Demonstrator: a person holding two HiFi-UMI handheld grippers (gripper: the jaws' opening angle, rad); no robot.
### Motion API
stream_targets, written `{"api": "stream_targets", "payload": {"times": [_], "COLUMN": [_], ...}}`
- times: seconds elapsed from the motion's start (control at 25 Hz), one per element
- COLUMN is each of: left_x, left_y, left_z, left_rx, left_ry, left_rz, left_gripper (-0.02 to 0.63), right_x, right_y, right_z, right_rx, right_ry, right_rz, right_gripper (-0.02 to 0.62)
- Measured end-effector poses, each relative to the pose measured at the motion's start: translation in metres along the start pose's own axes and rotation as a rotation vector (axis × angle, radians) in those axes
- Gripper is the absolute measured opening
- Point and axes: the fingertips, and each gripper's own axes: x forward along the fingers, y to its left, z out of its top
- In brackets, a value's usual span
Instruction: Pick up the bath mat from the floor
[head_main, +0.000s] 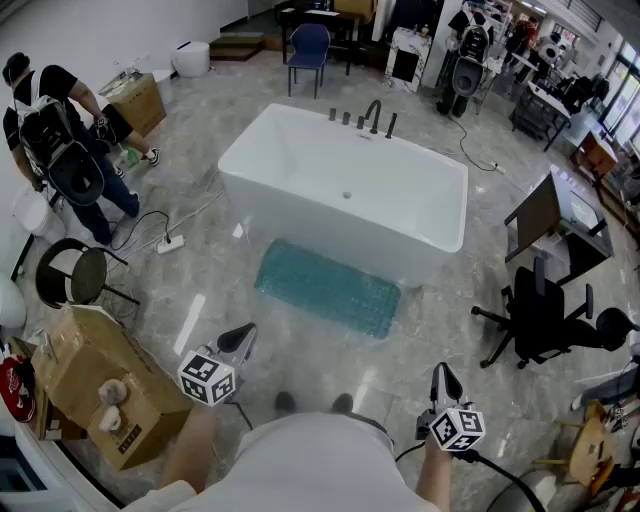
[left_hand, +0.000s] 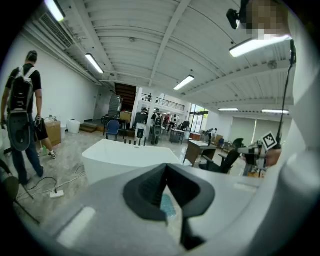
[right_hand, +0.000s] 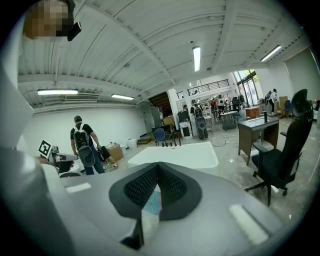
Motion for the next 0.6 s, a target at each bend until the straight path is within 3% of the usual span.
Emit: {"api": "stream_targets", "payload": {"times": [0.6], "left_x": [-0.008], "left_y": [0.000], "left_z": [-0.017], "left_rx": [0.026], "left_ry": [0.034], "left_rz": [-0.041], "left_gripper": [0.003], "right_x": [-0.012], "right_y": [0.026], "right_z": [-0.005], "right_rx": [-0.025], "right_ry": [-0.006], "right_rz": [-0.010], "right_gripper": [0.005]}}
